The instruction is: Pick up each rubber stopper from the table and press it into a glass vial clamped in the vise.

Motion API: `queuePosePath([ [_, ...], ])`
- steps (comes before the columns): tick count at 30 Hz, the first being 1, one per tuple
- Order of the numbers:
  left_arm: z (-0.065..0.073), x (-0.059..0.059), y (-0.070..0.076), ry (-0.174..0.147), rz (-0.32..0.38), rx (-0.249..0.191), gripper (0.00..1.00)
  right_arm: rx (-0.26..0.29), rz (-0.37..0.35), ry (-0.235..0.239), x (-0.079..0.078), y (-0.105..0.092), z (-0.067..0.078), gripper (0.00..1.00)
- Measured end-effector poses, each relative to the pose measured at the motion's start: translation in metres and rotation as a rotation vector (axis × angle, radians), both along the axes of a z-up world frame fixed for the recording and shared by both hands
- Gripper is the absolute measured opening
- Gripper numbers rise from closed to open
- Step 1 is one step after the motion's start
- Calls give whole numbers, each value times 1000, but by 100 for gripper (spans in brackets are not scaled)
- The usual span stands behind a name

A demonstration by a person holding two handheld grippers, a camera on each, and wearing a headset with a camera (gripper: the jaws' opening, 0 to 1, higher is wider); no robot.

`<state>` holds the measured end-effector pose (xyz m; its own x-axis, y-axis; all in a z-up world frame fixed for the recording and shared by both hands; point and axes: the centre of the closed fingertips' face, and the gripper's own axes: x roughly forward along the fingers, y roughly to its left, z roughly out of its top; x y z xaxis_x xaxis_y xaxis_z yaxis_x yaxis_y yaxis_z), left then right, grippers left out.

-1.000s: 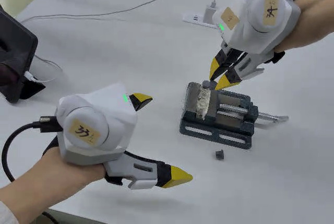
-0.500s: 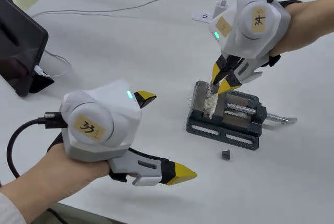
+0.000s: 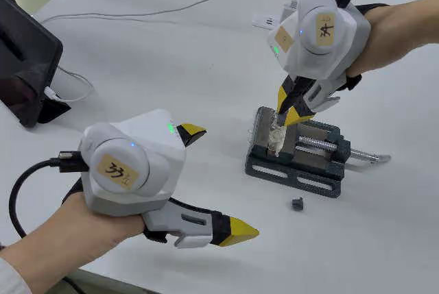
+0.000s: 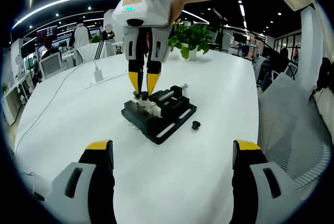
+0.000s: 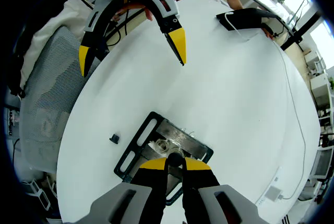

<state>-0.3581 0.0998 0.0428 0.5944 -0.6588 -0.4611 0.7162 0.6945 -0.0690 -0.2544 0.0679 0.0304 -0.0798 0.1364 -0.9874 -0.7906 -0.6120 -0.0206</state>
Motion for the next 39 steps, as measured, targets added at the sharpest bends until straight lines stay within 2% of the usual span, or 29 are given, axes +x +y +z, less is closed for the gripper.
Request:
queuePosePath([
  [1,0,0,0,-2,0,-2,94,21,-6,-24,3,4,1,5],
  [2,1,0,0,-1,0,-3,94,2,-11,-4,0,1,0,5],
  [3,0,0,0,0,1,-4,94,-1,-25,-5,2,2,0,5],
  [11,0,-1,2,2,6,-8,93,-25,-8,3,3,1,-1,5],
  [20,-1,-1,1,4,7,-12,93,-23,-41,5,6,2,-4,5],
  [22,0,-1,0,3,6,-12,93,-24,-100,3,7,3,-4,5],
  [24,0,0,0,2,8,-16,93,-19,-115,-3,8,2,-4,4],
  [28,-1,1,-3,4,6,-20,93,-25,-210,-4,6,-1,-4,4],
  [31,-1,1,-5,4,2,-25,93,-32,-234,1,7,-1,-4,4],
  [34,-2,1,-6,5,1,-28,93,-52,-277,17,5,-1,-4,4],
  [35,-2,1,-6,6,0,-30,93,-66,-312,22,5,1,-3,4],
  [39,-3,2,-8,8,-4,-34,93,-108,-327,19,6,4,-4,4],
])
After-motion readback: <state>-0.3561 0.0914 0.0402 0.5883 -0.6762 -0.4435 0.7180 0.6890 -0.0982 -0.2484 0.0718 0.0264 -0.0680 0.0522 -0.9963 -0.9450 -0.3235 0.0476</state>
